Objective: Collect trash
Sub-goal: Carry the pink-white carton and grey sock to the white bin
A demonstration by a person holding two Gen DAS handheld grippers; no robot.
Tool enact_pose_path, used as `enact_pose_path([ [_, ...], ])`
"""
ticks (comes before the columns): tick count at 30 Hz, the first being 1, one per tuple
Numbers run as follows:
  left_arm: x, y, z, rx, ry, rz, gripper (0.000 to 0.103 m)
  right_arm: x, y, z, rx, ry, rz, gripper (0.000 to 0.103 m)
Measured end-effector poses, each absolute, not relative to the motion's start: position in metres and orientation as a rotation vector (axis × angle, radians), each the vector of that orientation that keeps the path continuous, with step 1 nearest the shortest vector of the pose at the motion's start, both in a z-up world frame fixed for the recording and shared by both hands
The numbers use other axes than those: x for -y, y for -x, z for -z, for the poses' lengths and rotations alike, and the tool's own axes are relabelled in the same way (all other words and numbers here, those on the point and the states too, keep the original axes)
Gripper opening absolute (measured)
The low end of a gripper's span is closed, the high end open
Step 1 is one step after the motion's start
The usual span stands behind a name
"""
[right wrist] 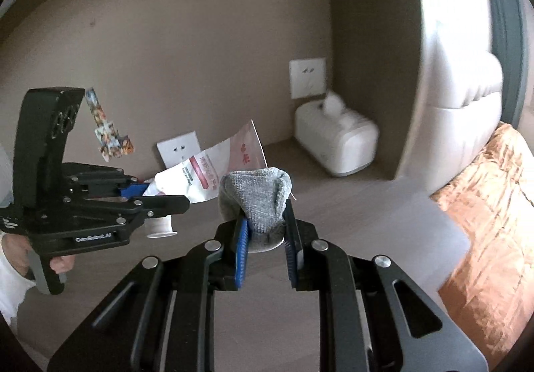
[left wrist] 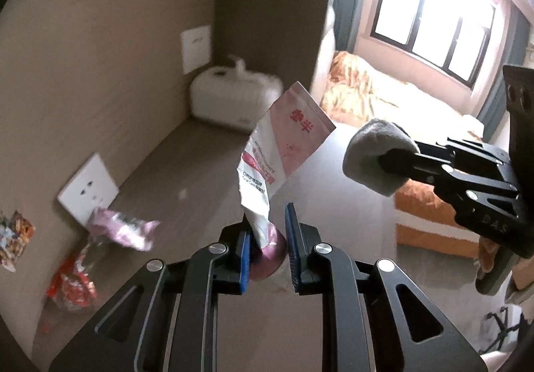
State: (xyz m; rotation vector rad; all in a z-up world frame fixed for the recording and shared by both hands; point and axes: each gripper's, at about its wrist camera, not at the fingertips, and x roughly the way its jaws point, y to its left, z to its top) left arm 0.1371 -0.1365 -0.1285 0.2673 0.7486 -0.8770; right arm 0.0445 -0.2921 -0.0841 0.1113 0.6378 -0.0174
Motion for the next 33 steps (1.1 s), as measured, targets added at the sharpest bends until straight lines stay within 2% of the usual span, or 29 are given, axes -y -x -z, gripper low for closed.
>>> enact_pose_path([
  [7, 0.214, -0.087, 0.122, -0.728, -0.309, 0.963, 0.018, 0.336, 0.020, 0.072, -0.620, -0.138, 0.108, 0.020],
  [13, 0.281, -0.041, 0.140, -0.755, -0.360, 1.068, 0.018, 0.376, 0.072, 0.077, -0.642, -0.180, 0.195, 0.020],
  [25, 0.374, 0.026, 0.184, -0.815, -0.462, 1.162, 0.018, 0.440, 0.147, 0.110, -0.688, -0.281, 0.322, 0.020],
  [33, 0.408, 0.037, 0.231, -0.901, -0.512, 1.190, 0.018, 0.469, 0.166, 0.153, -0.743, -0.351, 0.363, 0.020],
])
